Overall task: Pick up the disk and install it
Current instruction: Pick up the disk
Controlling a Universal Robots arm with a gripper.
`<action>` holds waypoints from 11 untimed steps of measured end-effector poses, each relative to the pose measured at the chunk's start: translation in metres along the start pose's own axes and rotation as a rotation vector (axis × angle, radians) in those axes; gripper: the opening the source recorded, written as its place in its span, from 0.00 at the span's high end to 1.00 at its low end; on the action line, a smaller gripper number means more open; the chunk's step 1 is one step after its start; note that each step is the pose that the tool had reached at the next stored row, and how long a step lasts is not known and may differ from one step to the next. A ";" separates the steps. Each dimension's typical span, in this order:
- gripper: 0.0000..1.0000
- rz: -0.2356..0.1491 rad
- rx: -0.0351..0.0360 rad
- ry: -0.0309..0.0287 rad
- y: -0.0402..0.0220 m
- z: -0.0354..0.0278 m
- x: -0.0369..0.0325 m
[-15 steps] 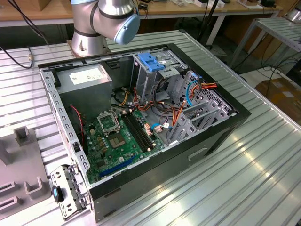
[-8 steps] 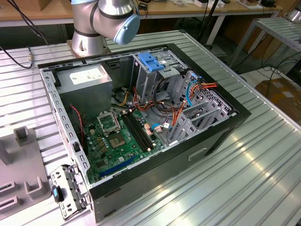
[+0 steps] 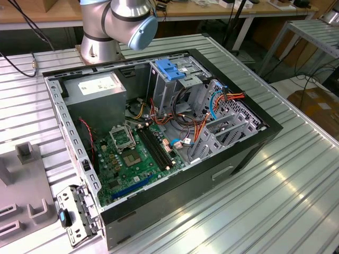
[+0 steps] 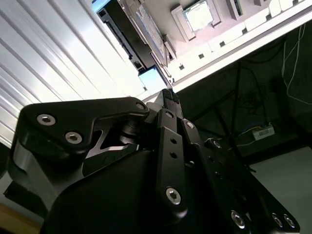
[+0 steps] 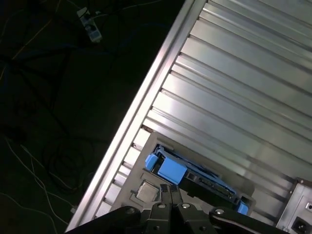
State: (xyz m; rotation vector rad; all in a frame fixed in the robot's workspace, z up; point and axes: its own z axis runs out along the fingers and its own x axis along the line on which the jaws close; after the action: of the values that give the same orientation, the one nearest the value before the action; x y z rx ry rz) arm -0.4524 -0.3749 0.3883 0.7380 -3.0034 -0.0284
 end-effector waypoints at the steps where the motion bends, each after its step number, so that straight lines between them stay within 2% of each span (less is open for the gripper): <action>1: 0.89 -0.010 0.0004 0.0003 0.0000 0.0000 0.0000; 11: 0.89 -0.098 0.0042 0.0029 0.0000 0.0000 0.0000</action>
State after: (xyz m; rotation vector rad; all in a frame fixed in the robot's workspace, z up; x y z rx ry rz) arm -0.4524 -0.3749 0.3883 0.8848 -2.9626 -0.0247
